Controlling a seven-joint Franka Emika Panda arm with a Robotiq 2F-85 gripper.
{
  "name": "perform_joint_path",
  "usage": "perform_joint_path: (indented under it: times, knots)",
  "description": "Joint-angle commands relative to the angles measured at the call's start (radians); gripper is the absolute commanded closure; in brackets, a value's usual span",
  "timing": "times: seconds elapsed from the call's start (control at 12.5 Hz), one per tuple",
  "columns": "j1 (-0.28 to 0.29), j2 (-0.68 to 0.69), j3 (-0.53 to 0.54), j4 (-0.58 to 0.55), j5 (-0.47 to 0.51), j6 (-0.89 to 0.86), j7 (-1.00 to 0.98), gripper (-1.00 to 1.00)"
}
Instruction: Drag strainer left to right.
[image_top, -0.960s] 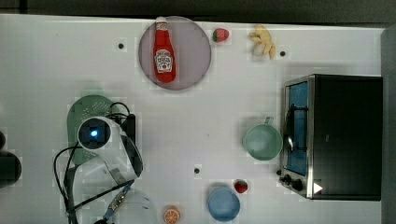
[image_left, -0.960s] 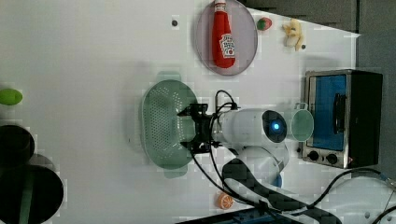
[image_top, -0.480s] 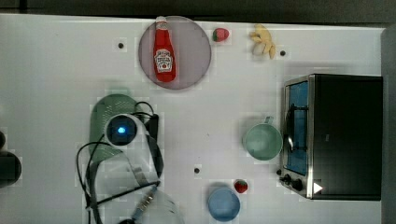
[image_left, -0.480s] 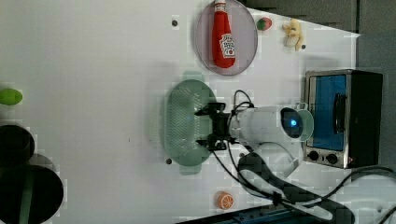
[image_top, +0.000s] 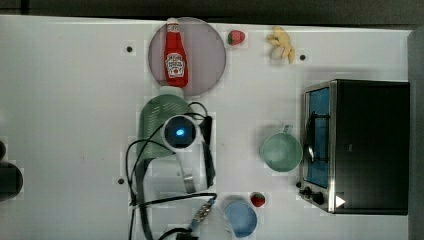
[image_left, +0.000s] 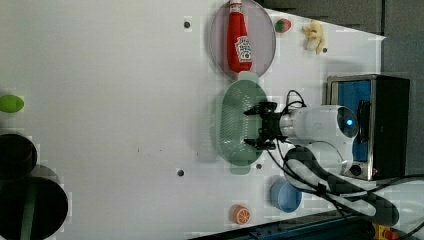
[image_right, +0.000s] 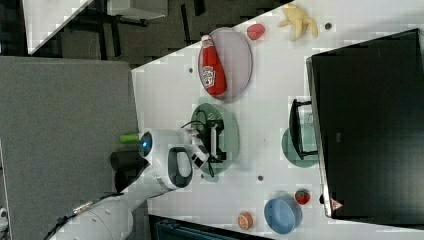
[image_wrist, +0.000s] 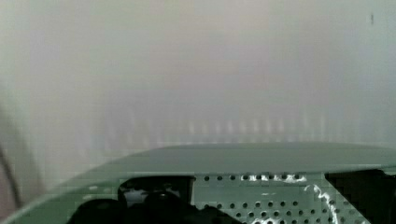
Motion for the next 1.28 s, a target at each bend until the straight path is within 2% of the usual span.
perform_joint_path:
  times: [0.08, 0.32, 1.04, 1.28]
  knots:
    - [-0.044, -0.036, -0.003, -0.009, 0.016, -0.009, -0.158, -1.00]
    - [-0.050, -0.039, -0.060, -0.015, 0.016, -0.003, -0.266, -1.00]
    - [-0.056, -0.043, -0.235, -0.014, 0.016, 0.003, -0.397, -1.00]
    - [-0.056, -0.046, -0.254, -0.011, 0.016, 0.003, -0.410, -1.00]
